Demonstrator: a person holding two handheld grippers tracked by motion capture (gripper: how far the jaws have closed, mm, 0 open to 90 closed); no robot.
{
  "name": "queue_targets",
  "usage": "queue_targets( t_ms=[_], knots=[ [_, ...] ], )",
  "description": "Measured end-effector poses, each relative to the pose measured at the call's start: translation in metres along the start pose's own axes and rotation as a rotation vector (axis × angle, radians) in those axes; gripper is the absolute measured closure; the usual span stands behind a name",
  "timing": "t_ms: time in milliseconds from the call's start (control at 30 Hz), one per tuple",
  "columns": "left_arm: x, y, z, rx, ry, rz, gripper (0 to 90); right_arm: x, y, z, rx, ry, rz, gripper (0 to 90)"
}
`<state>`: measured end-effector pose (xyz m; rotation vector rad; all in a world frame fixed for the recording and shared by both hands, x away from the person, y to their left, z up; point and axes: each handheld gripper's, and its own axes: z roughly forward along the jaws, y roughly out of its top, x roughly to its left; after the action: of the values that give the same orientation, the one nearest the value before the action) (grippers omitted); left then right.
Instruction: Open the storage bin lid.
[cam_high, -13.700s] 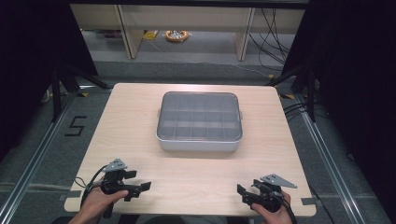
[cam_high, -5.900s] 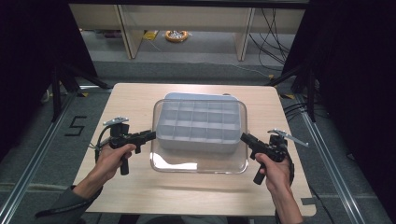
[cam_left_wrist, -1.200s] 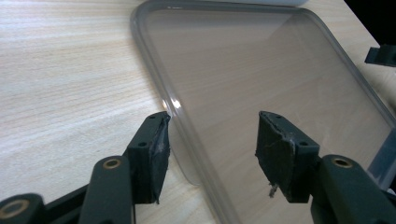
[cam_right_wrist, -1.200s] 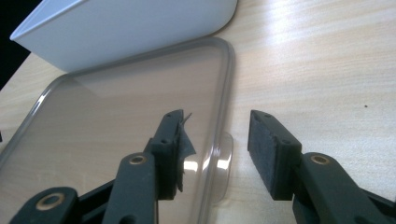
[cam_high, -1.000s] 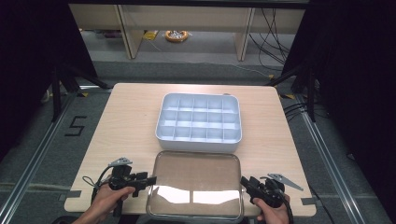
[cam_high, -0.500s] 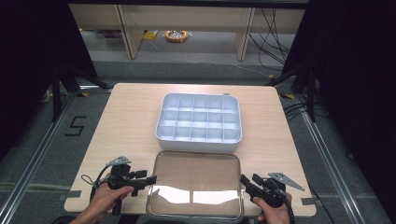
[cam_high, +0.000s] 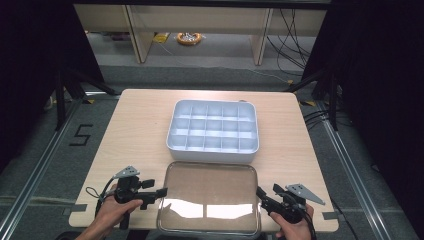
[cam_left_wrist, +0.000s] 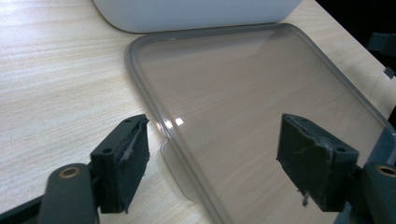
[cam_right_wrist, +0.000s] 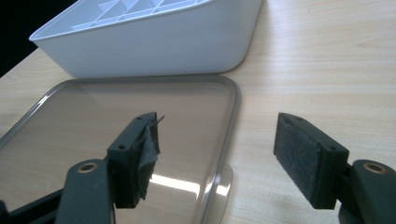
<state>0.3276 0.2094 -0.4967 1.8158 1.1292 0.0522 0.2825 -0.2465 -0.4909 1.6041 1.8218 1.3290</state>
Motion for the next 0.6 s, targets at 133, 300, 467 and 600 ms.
queue_targets(
  t_ms=[133, 300, 467, 600],
  knots=[
    [-0.002, 0.0, -0.001, -0.009, -0.007, 0.009, 22.2, 0.004, 0.0, -0.003, -0.005, 0.007, 0.031, 26.2],
    [-0.003, -0.001, -0.004, -0.011, -0.01, 0.022, 20.7, 0.001, 0.0, -0.006, -0.02, 0.01, -0.05, 23.8],
    [-0.004, -0.002, -0.007, -0.019, 0.002, 0.041, 20.3, 0.002, 0.0, -0.008, -0.002, 0.008, -0.049, 23.8],
    [-0.004, -0.004, -0.009, -0.011, -0.005, 0.04, 20.3, 0.002, -0.001, -0.01, 0.001, 0.017, -0.058, 23.9]
  ],
)
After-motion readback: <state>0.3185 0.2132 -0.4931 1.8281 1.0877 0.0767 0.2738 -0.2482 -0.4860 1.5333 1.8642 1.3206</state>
